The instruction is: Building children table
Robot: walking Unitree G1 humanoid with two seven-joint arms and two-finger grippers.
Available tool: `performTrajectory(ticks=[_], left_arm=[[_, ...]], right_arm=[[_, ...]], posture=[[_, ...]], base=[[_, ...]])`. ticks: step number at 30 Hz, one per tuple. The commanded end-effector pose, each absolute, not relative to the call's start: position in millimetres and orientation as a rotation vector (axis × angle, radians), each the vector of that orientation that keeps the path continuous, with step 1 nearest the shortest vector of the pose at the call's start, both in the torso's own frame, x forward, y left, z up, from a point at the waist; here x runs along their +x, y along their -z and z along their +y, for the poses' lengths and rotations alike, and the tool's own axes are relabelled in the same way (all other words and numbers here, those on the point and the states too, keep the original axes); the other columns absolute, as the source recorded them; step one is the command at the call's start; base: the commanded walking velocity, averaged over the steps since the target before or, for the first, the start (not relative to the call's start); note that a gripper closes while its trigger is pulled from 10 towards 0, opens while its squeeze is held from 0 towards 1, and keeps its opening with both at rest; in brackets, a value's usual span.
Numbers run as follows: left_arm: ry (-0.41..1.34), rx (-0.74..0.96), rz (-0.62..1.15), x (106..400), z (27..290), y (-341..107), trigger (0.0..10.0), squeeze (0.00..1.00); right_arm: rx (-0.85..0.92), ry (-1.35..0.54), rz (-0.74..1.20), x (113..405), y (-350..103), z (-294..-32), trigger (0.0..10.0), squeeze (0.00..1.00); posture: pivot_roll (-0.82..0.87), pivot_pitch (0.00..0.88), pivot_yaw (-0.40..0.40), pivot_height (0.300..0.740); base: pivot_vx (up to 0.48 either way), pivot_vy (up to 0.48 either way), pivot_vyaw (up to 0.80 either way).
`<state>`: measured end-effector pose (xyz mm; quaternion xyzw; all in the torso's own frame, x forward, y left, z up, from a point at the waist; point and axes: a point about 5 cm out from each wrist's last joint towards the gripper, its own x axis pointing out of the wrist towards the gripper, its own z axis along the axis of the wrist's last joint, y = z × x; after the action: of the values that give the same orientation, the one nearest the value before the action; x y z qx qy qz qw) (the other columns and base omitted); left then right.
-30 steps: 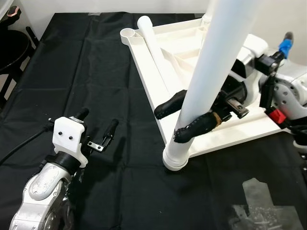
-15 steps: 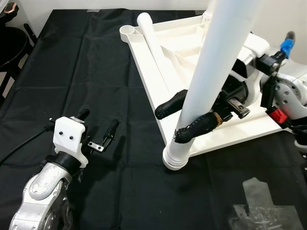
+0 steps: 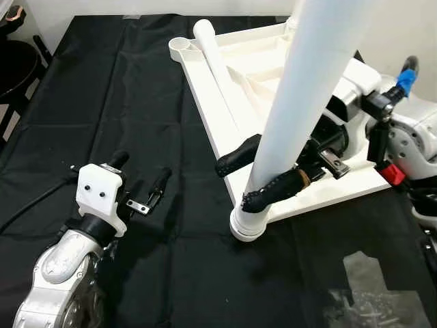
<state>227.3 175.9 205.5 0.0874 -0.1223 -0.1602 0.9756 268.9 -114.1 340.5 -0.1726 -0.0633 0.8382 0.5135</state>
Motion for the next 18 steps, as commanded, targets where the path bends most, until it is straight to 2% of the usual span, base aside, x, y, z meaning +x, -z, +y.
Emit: performTrajectory(ticks=[1, 18], left_arm=[[0.332, 0.178, -0.229, 226.4, 175.1, -202.9, 10.0, 0.00], [0.348, 0.177, -0.239, 231.3, 172.2, -203.7, 10.0, 0.00]], right_arm=[[-0.411, -1.990, -0.076, 270.0, -325.2, -109.8, 10.0, 0.00], [-0.295, -1.806, -0.075, 263.9, -307.5, -107.6, 10.0, 0.00]], posture=[[0.01, 0.313, -0.030, 0.740], [-0.01, 0.295, -0.018, 0.740]], base=[[0.000, 0.000, 0.00], [0.000, 0.000, 0.00]])
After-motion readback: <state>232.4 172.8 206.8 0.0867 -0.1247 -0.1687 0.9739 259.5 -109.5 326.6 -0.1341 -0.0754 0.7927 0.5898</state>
